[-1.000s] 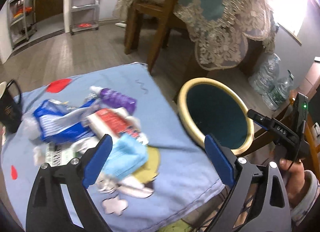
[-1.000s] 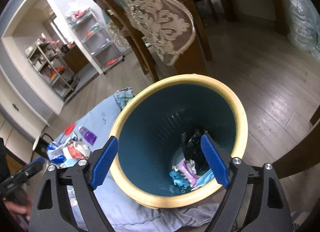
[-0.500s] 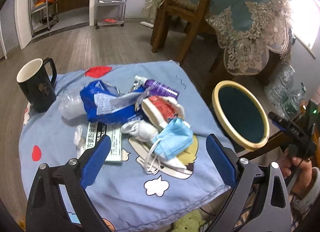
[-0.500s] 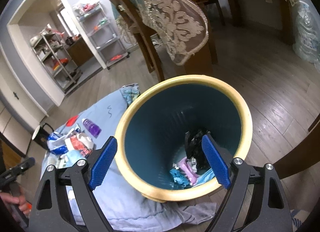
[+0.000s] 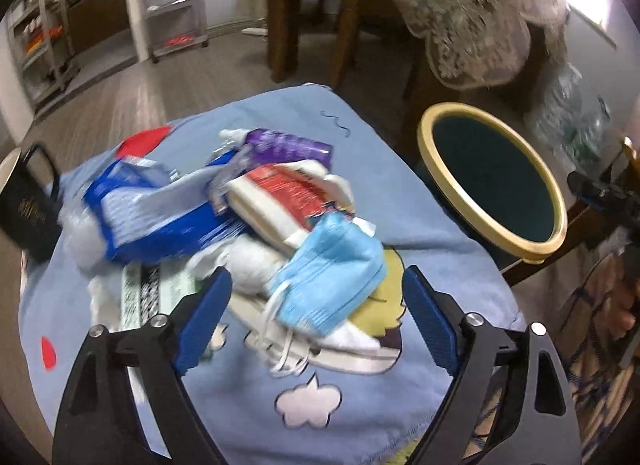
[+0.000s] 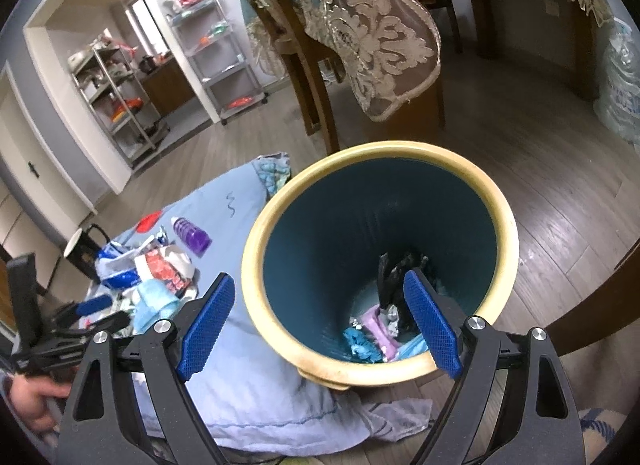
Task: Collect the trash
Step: 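Grasp a blue mask with the left gripper while the right gripper grasps white tissue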
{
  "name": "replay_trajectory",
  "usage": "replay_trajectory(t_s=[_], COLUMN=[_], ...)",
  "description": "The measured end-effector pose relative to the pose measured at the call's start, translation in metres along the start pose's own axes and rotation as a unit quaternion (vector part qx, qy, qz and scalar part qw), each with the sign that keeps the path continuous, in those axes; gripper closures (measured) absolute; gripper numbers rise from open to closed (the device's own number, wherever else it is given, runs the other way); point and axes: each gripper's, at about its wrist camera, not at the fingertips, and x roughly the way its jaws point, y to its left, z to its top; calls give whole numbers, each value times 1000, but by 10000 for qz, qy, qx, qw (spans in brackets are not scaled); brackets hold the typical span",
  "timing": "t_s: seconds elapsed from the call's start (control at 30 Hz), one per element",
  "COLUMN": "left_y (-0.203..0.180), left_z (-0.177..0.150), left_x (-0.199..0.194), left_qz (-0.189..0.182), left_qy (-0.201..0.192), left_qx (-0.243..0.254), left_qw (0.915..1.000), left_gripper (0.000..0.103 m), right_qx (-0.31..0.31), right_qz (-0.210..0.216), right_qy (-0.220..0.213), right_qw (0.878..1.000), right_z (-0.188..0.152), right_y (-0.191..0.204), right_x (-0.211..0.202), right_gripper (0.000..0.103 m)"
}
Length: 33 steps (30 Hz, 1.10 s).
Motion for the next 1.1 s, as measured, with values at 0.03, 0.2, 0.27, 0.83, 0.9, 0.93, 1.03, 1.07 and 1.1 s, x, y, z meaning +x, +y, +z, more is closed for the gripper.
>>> replay_trajectory(t_s=[0.03, 0.2, 0.27, 0.83, 0.9, 0.93, 1.03, 1.07, 1.1], left_y=[-5, -23, -24, 67, 78, 82, 92, 95, 97], left_z=[1, 7, 7, 14, 9, 6, -1, -4, -6], left_x=[5, 30, 35, -67, -81, -86, -101, -104, -105], left_qz=[21, 293, 339, -509, -450, -426, -421, -419, -392], left_qy=[10, 191, 267, -429, -457, -460, -528, -552, -586], left_qx=[110, 638, 678, -1418, -1544, -1598, -1799, -1842, -1881], left_qw=[9999, 9974, 9968, 9877, 9859, 9852, 9814, 9804, 9796], left_gripper=[20, 48, 62, 84, 84, 84, 84, 84, 84], right_qx=[-8, -70, -126, -1327, -1425, -1491, -1777, -1839, -1915], right_qz=[-9, -55, -54, 628, 714, 763, 913, 948, 993], right_qy=[11, 82, 125, 864, 923, 948, 1120, 1159, 1204], right_qw=[10000, 9999, 9998, 9854, 9829, 9813, 9734, 9715, 9690], right_z=[0, -4, -6, -31, -34, -35, -41, -43, -44], right_y=[0, 5, 8, 105, 118, 125, 156, 164, 174], right_x=[0, 1, 2, 42, 49, 52, 67, 71, 76], right_gripper=[16, 16, 16, 16, 18, 22, 35, 38, 39])
